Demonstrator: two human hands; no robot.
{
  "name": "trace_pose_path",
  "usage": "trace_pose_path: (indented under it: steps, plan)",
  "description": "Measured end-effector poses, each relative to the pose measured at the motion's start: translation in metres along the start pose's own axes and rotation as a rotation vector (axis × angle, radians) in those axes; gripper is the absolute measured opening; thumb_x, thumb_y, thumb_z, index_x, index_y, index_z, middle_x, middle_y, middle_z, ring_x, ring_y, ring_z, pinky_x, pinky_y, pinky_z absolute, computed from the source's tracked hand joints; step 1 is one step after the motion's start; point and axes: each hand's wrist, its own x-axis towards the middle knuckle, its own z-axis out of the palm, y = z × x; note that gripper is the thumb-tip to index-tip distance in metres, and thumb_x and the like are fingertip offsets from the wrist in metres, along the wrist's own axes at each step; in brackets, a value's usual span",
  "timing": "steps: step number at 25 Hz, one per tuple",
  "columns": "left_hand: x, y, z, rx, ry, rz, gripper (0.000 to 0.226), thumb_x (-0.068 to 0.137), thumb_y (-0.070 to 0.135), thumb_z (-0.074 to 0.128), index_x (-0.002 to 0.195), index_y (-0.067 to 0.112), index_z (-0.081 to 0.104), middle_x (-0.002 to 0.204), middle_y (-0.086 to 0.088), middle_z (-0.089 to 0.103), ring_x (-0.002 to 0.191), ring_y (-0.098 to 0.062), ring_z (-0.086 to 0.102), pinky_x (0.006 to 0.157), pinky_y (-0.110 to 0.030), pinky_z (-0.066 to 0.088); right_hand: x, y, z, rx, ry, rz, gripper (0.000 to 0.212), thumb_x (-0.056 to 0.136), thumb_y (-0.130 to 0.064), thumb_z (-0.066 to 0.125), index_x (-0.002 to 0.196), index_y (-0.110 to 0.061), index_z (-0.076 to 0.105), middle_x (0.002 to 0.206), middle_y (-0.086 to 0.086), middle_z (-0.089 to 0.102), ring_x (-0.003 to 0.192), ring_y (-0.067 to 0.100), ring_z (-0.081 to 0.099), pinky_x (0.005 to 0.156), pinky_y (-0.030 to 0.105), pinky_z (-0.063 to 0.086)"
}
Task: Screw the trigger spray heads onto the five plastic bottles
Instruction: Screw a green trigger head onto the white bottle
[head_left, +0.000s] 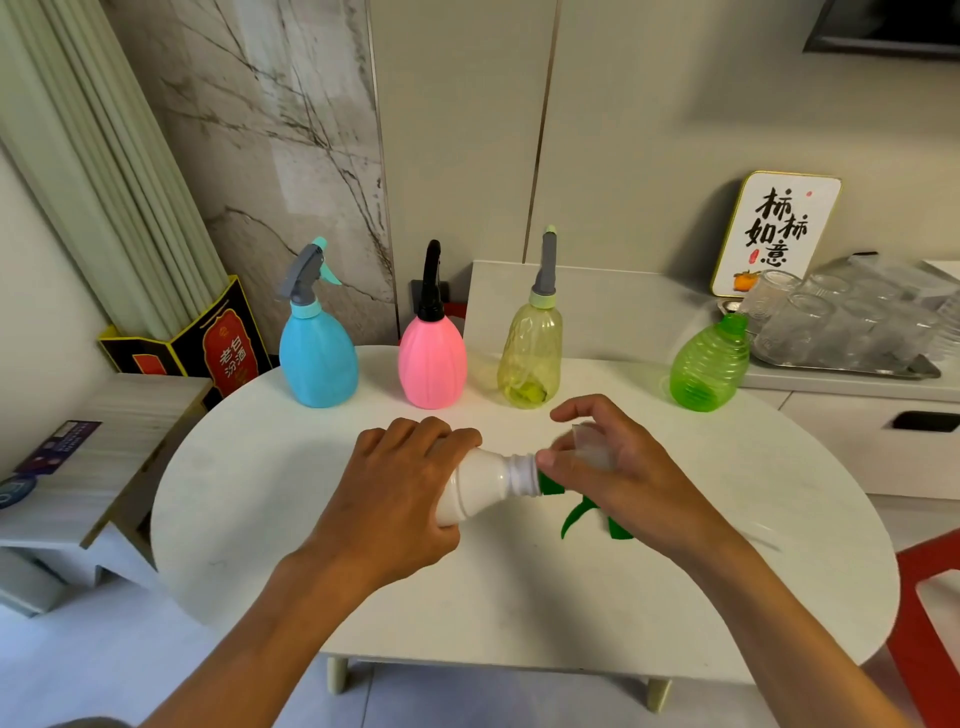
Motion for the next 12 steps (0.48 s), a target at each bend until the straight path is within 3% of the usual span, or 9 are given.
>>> trace_pose_path:
  steps: [5, 9, 11, 12]
  plan:
    - [0.0, 0.002, 0.002, 0.012, -0.002, 0.021, 0.079, 0.051, 0.038, 0.085, 0.122, 0.026, 0.052, 0.108, 0.002, 0.064, 0.093, -0.023, 0.06, 0.077, -0.04, 0.051, 0.0, 0.002, -0.001, -0.022, -0.012, 0.048, 0.04, 0.071, -0.046, 0.074, 0.106, -0.038, 0.056, 0.086, 0.007, 0.066, 0.072, 0.014, 0.062, 0.061, 0.03, 0.046]
    - [-0.001, 0.001, 0.005, 0.039, 0.002, 0.058, 0.081, 0.05, 0.039, 0.085, 0.122, 0.028, 0.05, 0.109, 0.003, 0.064, 0.094, -0.022, 0.06, 0.078, -0.039, 0.051, 0.0, 0.005, -0.002, -0.038, -0.032, 0.017, 0.039, 0.075, -0.03, 0.08, 0.107, -0.034, 0.057, 0.082, 0.001, 0.069, 0.071, 0.011, 0.061, 0.067, 0.031, 0.049]
    - [0.0, 0.004, 0.005, -0.031, -0.039, 0.048, 0.082, 0.052, 0.043, 0.083, 0.124, 0.034, 0.044, 0.108, 0.009, 0.061, 0.093, -0.015, 0.057, 0.078, -0.032, 0.048, 0.004, 0.002, -0.006, 0.019, 0.001, 0.062, 0.025, 0.083, -0.039, 0.075, 0.104, -0.032, 0.063, 0.079, 0.003, 0.069, 0.066, 0.01, 0.062, 0.064, 0.031, 0.048]
    - [0.002, 0.005, 0.002, -0.159, -0.07, -0.019, 0.081, 0.053, 0.045, 0.081, 0.122, 0.04, 0.039, 0.105, 0.014, 0.058, 0.09, -0.011, 0.055, 0.075, -0.027, 0.047, 0.006, 0.0, -0.012, 0.163, -0.001, 0.125, 0.027, 0.085, -0.049, 0.068, 0.104, -0.029, 0.067, 0.085, 0.006, 0.071, 0.069, 0.012, 0.065, 0.063, 0.031, 0.049]
